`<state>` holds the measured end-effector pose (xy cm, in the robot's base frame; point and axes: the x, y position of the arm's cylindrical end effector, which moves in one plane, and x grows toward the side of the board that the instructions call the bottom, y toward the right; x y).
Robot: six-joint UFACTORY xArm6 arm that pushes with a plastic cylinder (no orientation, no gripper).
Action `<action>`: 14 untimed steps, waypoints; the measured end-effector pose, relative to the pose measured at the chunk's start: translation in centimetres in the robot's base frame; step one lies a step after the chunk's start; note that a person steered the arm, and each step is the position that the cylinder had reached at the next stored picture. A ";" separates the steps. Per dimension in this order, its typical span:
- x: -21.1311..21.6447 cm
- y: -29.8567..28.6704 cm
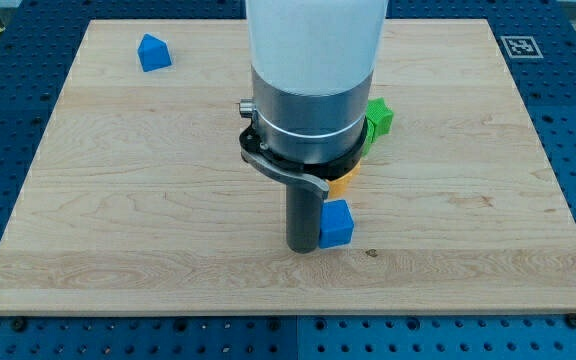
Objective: Slide blue cube right to yellow blocks
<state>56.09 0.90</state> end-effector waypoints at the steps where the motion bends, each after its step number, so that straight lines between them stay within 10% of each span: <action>1: -0.3 1.2; 14: -2.8 10.5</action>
<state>53.26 11.41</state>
